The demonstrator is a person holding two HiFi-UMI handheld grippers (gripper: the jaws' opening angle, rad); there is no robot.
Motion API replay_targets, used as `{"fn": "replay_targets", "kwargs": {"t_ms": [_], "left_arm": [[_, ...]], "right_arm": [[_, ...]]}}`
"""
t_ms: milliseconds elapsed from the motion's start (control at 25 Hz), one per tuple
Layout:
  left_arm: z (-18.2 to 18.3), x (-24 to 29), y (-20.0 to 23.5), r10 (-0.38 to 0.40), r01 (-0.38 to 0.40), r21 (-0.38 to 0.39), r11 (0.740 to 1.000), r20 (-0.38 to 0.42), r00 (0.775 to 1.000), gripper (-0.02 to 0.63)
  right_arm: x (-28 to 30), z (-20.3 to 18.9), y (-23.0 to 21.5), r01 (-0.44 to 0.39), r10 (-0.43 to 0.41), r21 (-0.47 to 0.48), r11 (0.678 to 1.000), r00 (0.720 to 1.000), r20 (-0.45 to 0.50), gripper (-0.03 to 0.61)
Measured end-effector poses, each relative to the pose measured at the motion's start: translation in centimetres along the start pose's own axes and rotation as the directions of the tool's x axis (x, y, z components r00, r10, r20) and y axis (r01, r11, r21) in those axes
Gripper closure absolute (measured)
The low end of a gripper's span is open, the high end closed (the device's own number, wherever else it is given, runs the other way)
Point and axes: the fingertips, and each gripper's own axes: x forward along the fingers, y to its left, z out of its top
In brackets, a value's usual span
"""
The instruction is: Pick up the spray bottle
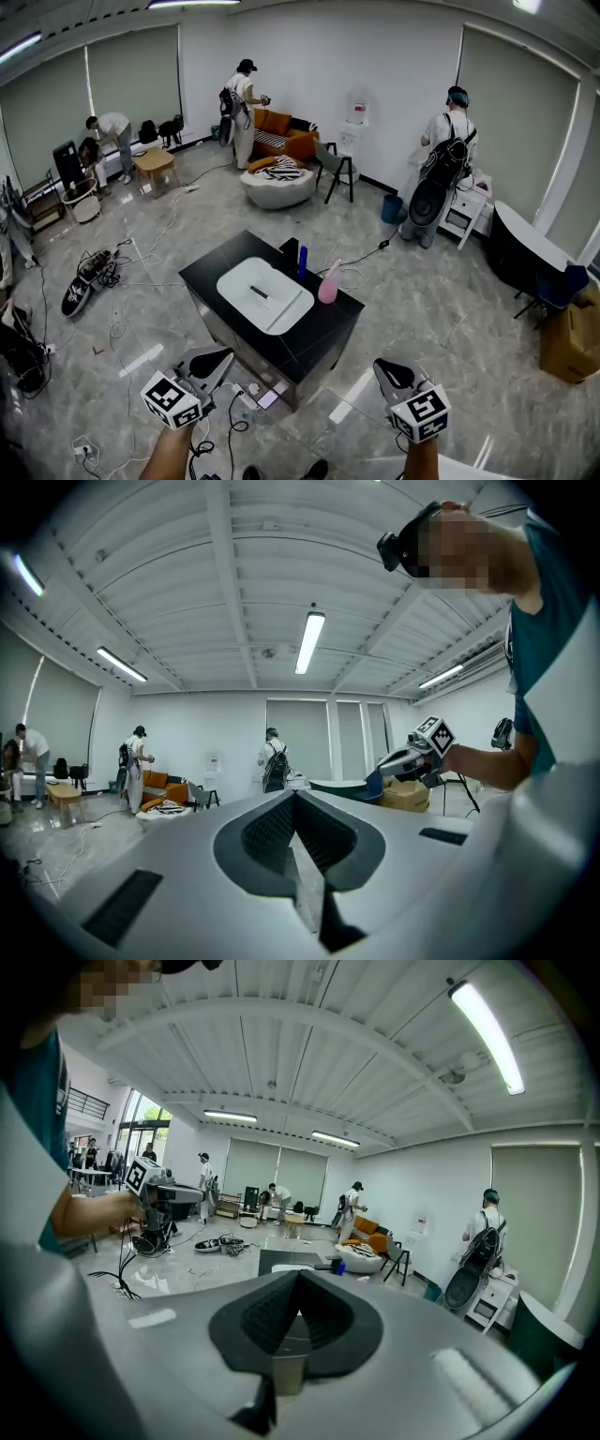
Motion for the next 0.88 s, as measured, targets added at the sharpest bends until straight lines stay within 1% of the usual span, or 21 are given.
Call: {"fn": "replay_targets", "kwargs": {"t_ms": [120,280,520,680,880], "left_arm": [[-0.4,2.2,-0.9,0.018,-0.018,-0.004,1.000,-0.001,1.000,0.609],[0.2,4.6,-2.4,0.042,-0.042,0.004,0.999,-0.007,0.999,0.609],[0.2,7.3,-4.4,0.066,-0.065,0.011,0.998,-0.023,0.998,0.609],[-0.3,9.8,-5.6,0.055,-0.054,0.012,0.998,-0.039,0.998,0.609],[-0.2,12.9,-5.7,0.005,-0.004,0.015,1.000,-0.054,0.999,0.609]], "right_arm": [[-0.1,-0.8,-2.6,-0.016,0.016,0.003,1.000,1.000,0.004,0.568],[-0.4,-1.7,-5.8,-0.036,0.036,0.008,0.999,0.999,0.010,0.568],[-1.1,-3.0,-9.4,-0.050,0.050,0.021,0.999,0.998,0.024,0.568],[-1.8,-4.3,-12.3,-0.032,0.031,0.045,0.998,0.999,0.026,0.568],[-2.4,-6.1,-14.2,0.013,-0.013,0.086,0.996,1.000,0.003,0.568]]}}
